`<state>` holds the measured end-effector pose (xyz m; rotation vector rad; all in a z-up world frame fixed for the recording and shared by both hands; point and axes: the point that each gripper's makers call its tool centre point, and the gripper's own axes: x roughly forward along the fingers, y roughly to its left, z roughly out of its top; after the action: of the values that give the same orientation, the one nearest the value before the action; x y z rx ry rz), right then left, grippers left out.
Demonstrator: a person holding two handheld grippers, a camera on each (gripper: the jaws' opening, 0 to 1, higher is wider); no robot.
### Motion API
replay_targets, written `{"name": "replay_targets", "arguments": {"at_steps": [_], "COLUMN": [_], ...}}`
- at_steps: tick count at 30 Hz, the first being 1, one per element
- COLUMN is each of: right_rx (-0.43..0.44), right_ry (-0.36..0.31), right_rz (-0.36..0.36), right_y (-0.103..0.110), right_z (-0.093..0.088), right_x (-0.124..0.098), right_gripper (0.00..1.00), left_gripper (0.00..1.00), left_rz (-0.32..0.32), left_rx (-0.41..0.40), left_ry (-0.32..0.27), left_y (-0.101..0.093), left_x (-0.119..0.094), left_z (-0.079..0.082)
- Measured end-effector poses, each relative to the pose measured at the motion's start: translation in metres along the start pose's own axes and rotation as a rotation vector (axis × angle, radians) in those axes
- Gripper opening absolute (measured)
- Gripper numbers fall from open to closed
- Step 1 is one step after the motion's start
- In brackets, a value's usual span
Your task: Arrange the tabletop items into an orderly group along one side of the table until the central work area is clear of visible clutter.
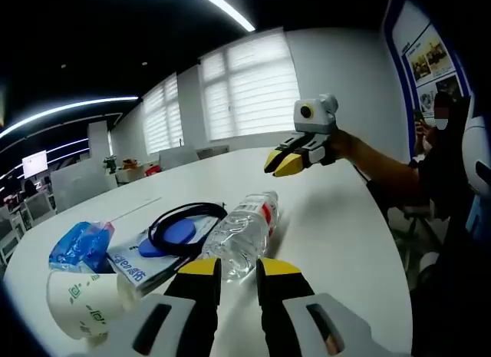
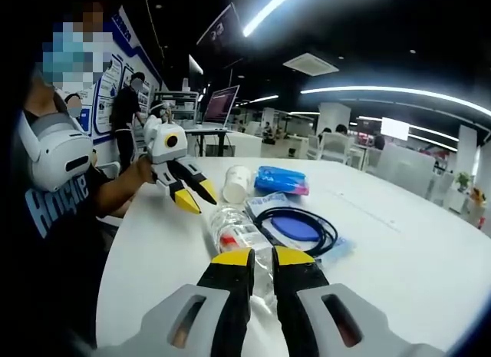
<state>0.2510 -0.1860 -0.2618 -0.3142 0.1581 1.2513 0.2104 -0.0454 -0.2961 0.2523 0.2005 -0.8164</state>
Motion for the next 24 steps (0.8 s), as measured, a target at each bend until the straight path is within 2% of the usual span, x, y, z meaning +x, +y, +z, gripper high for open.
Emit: {"name": "replay_targets", "arguments": {"at_steps": [24], "right_rx": [0.012], "right_ry": [-0.03], "right_rz": [0.095], "right_y": [-0.002], "right_z": [-0.007], "right_x": [-0.011], "right_gripper": [0.1], "left_gripper": [0.17], "left_rz": [-0.009], "left_rx": [-0.01], "left_ry": [-0.021], "left_y": [0.0], "left_x": [-0.002], "left_z": [0.003]}}
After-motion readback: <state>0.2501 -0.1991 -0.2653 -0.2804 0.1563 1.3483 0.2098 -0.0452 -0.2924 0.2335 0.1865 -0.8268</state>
